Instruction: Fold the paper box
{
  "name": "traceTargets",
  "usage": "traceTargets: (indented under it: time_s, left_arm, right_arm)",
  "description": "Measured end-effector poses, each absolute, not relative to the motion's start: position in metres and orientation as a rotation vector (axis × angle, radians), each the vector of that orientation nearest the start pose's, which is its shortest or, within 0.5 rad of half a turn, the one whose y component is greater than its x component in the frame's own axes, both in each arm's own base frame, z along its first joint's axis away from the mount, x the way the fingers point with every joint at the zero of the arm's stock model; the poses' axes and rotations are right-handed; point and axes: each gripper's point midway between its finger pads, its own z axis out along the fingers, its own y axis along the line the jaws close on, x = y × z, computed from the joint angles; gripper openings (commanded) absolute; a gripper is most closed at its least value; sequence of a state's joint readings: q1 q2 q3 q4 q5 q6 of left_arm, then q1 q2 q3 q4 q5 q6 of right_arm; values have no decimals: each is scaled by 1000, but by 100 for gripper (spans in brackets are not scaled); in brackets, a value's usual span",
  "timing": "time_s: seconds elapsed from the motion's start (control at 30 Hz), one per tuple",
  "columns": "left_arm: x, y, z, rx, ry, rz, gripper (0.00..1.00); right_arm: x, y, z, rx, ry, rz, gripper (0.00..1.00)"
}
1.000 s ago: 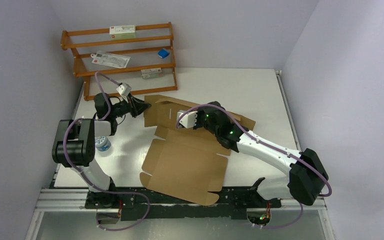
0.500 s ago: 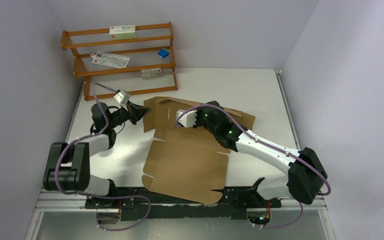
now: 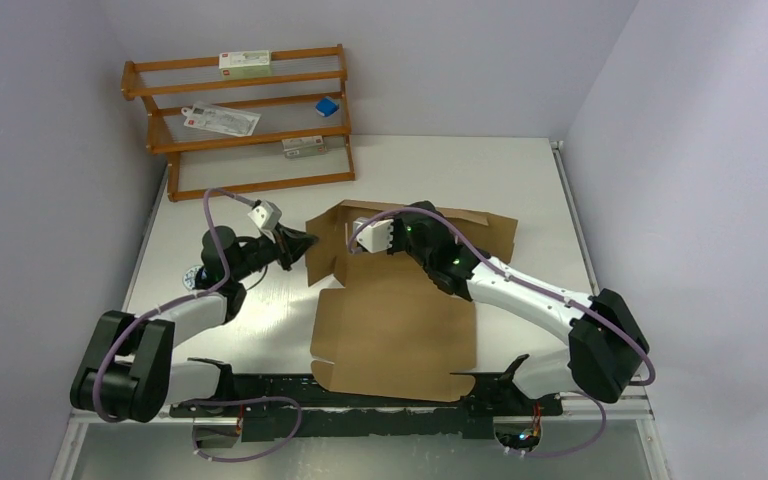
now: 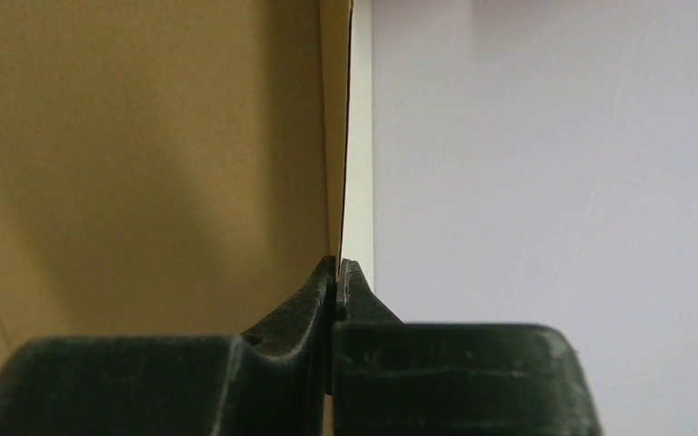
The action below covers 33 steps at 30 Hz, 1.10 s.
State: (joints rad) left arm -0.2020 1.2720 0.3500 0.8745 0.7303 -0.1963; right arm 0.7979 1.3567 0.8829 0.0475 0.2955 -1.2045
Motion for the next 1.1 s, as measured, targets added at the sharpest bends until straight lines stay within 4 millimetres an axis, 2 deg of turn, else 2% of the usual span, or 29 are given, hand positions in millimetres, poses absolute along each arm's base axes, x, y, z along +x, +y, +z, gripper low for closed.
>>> traceTargets:
  time_s: [0.5, 0.8, 1.1]
  left_arm:
    - [286, -200, 158, 536, 1572, -830, 5]
    - [265, -211, 158, 498, 1542, -782, 5]
    - [249, -220, 155, 450, 1531, -744, 5]
  right_arm:
    - [350, 241, 206, -1601, 1229, -543, 0]
    - [334, 242, 204, -1570, 1184, -604, 0]
    - [308, 242, 202, -1572, 1118, -720, 0]
